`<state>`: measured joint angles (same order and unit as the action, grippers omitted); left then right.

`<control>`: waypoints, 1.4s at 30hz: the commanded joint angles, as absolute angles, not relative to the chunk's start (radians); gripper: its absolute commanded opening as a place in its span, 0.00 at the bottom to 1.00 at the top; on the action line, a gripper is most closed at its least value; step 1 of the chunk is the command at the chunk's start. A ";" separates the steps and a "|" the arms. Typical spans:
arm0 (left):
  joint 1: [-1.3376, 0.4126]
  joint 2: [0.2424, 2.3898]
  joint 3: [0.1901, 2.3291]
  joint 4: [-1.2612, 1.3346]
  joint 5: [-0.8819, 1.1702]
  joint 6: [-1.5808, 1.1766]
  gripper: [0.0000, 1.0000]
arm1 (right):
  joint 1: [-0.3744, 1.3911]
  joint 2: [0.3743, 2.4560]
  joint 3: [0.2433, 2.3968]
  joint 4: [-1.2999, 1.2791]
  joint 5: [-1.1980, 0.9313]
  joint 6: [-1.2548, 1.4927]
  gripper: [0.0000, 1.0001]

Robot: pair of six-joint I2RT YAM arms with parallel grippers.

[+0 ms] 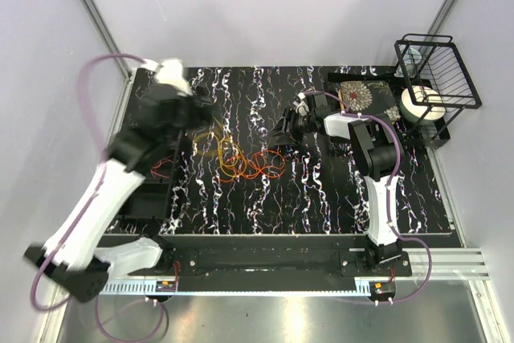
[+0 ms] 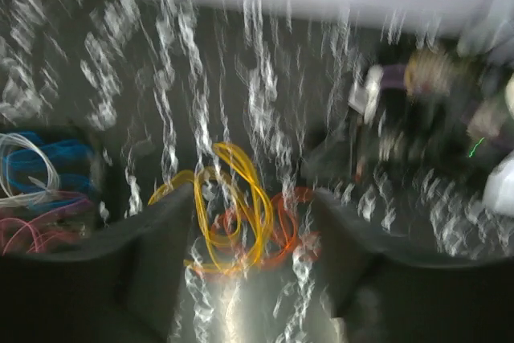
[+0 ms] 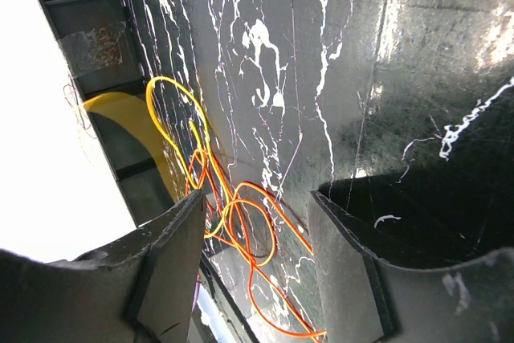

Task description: Untangle the cables

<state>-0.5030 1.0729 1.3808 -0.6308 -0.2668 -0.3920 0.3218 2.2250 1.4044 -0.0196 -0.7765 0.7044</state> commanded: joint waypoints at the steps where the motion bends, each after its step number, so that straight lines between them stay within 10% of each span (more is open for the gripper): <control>1: -0.604 1.135 1.226 -0.644 -0.242 -0.463 0.99 | 0.341 2.273 1.402 -0.092 -0.701 0.658 0.61; 12: -0.641 1.137 0.978 -0.545 -0.305 -0.613 0.93 | 0.341 2.278 1.405 -0.092 -0.704 0.660 0.61; 31: -0.643 1.525 0.920 -0.379 -0.396 -0.784 0.51 | 0.341 2.281 1.410 -0.097 -0.706 0.660 0.61; 42: -0.630 1.578 0.894 -0.308 -0.403 -0.773 0.49 | 0.342 2.281 1.408 -0.098 -0.709 0.660 0.61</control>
